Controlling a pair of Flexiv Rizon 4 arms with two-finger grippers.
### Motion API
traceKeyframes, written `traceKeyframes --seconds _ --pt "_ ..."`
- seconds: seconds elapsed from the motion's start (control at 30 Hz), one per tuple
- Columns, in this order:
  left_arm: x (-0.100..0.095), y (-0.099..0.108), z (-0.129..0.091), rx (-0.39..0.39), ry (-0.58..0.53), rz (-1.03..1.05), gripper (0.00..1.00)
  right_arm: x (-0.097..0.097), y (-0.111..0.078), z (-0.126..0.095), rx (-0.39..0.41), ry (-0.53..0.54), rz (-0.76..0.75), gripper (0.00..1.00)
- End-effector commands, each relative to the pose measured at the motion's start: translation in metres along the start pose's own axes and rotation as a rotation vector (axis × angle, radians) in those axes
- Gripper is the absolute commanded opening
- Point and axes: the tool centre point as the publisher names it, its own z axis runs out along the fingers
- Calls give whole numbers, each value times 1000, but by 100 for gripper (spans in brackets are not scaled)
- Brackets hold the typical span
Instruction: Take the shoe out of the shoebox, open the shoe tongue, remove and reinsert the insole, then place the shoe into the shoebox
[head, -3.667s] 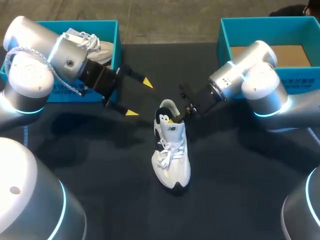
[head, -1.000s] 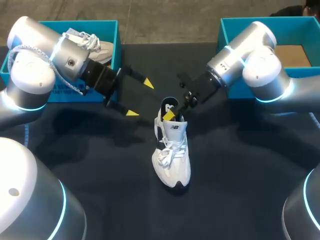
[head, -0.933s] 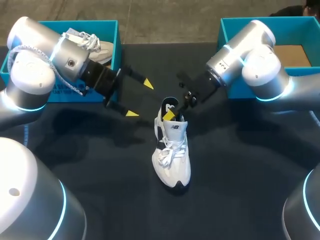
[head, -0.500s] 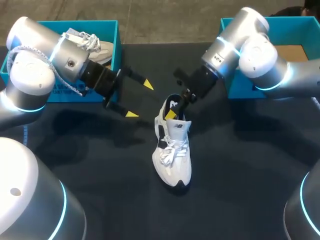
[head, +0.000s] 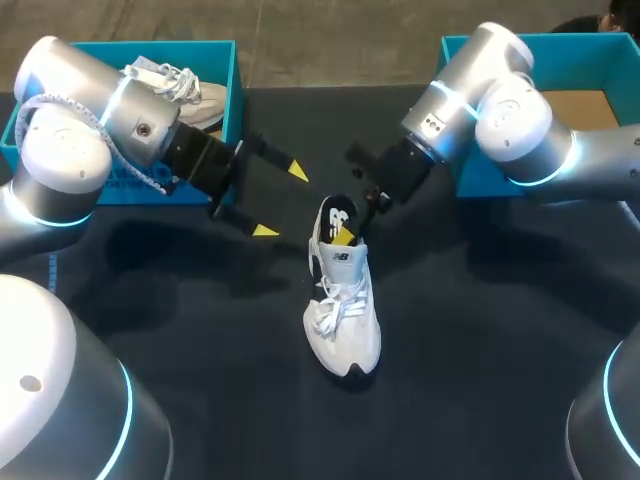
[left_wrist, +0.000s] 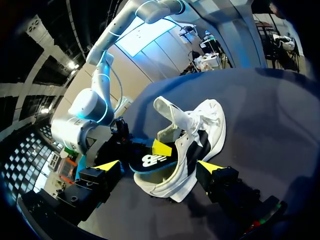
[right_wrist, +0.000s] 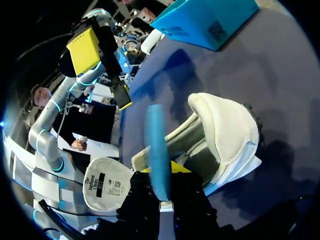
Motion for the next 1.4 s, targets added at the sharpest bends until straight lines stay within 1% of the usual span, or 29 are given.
traceKeyframes --seconds 0.03,0.2,0.33,0.43,0.57,0.83,0.93,0.97,1.0,1.03,1.07,1.13,1.17,1.33,1.4 --pt "1 0 0 -1 1 0 100 -2 6 2 40 -1 6 0" --pt "2 0 -1 1 -2 0 100 -1 7 2 79 1 13 0" --pt "2 0 -2 2 -5 -2 100 -2 2 5 113 7 29 0" --pt "3 0 -2 5 -7 -3 100 -6 -4 14 138 26 49 0" --pt "3 0 -2 7 -6 -4 100 -5 -10 18 144 34 62 0" --pt "3 0 -2 8 -5 -3 100 -4 -13 24 153 44 69 0" --pt "3 0 -2 8 -4 -3 100 -2 -13 23 143 39 67 0" --pt "3 0 -2 8 -4 -3 100 0 -13 21 136 30 62 13" --pt "3 0 -2 8 -4 -4 100 1 -12 19 133 28 60 28" --pt "3 0 -1 8 -4 -4 100 1 -12 18 128 22 55 30" --pt "3 -1 -1 8 -4 -4 100 3 -11 16 125 13 49 35" --pt "3 -1 0 9 -4 -3 100 7 -8 12 121 4 37 38" --pt "3 -1 0 9 -5 -2 100 8 -7 11 124 -2 33 42" --pt "2 -1 1 10 -9 0 100 12 -1 6 116 -20 9 47" --pt "2 -1 1 10 -11 1 100 15 2 3 113 -30 -1 47"
